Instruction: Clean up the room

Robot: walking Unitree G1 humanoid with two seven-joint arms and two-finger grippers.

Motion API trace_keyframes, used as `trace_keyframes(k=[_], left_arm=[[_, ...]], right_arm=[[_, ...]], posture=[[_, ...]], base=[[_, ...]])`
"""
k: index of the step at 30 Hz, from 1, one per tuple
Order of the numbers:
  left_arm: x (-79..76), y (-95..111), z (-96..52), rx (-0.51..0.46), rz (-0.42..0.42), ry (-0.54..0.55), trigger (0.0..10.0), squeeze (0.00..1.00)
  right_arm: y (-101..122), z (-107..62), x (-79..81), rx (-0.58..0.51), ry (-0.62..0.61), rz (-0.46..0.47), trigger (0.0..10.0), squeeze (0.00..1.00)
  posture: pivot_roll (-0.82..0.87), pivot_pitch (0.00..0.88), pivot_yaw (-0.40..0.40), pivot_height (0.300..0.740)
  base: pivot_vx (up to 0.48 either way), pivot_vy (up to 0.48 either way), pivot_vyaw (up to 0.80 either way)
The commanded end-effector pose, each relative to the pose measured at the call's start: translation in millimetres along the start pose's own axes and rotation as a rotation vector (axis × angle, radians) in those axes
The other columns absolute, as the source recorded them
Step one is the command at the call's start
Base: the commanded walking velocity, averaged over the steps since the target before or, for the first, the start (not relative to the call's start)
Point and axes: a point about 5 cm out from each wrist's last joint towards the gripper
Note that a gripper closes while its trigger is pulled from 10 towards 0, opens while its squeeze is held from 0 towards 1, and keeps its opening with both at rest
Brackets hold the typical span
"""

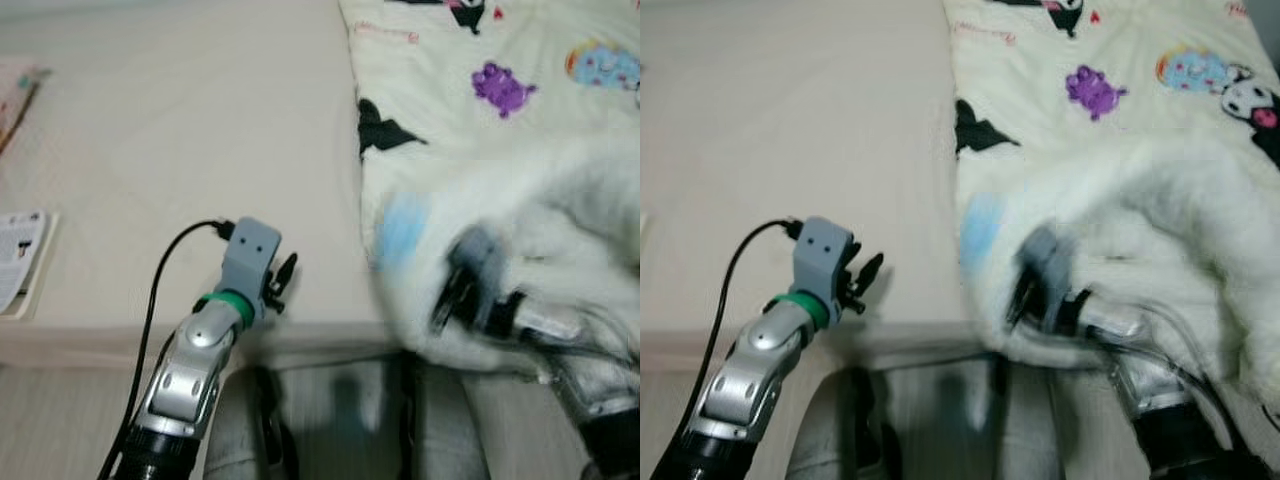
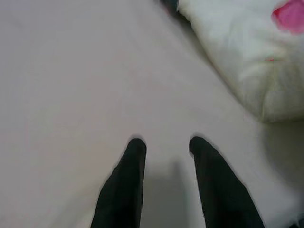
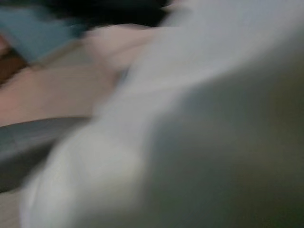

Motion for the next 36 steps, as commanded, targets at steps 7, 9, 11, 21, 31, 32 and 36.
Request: trace_keyframes(k=[7, 9, 11, 21, 31, 32, 36], left_arm=[[-4.9, -7.0, 4.7, 0.023, -0.008, -0.009, 10.0, 0.00], [-5.1, -7.3, 5.0, 0.023, -0.008, -0.009, 10.0, 0.00], [-5.5, -8.3, 4.8, 0.024, -0.009, -0.008, 10.0, 0.00], [-8.0, -8.9, 6.7, 0.021, -0.017, -0.011, 10.0, 0.00], [-14.6, -5.2, 14.0, 0.008, -0.009, -0.050, 10.0, 0.00], [-14.8, -5.2, 14.2, 0.007, -0.011, -0.049, 10.0, 0.00], [-11.1, -5.7, 12.9, 0.001, -0.011, -0.031, 10.0, 0.00]], right_arm=[[47.9, -10.7, 93.1, -0.159, 0.515, 0.341, 10.0, 0.00], [43.8, -18.4, 98.8, -0.141, 0.530, 0.396, 10.0, 0.00], [22.5, -36.4, 116.6, -0.054, 0.547, 0.507, 10.0, 0.00], [-92.1, -23.1, 140.4, 0.297, -0.173, 0.673, 10.0, 0.00], [-67.8, -3.7, 117.1, 0.107, -0.456, 0.537, 10.0, 0.00], [-55.2, -4.7, 110.3, 0.034, -0.525, 0.491, 10.0, 0.00], [-17.8, 0.0, 92.0, -0.105, -0.617, 0.363, 10.0, 0.00]], posture=[[-0.17, 0.213, 0.149, 0.596], [-0.17, 0.212, 0.145, 0.596], [-0.18, 0.214, 0.139, 0.596], [-0.19, 0.206, 0.155, 0.596], [-0.21, 0.190, 0.172, 0.596], [-0.21, 0.188, 0.169, 0.596], [-0.22, 0.172, 0.166, 0.596]], base=[[0.000, 0.000, 0.00], [0.000, 0.000, 0.00], [0.000, 0.000, 0.00], [0.000, 0.000, 0.00], [0.000, 0.000, 0.00], [0.000, 0.000, 0.00], [0.000, 0.000, 0.00]])
Point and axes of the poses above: a point about 5 cm out from each wrist's last joint towards the gripper, its own z axis pointing out of the wrist towards the gripper, its own y axis along the axis of the wrist's last joint, x = y × z, and after that the axes turned 10 degrees about -z, right-handed
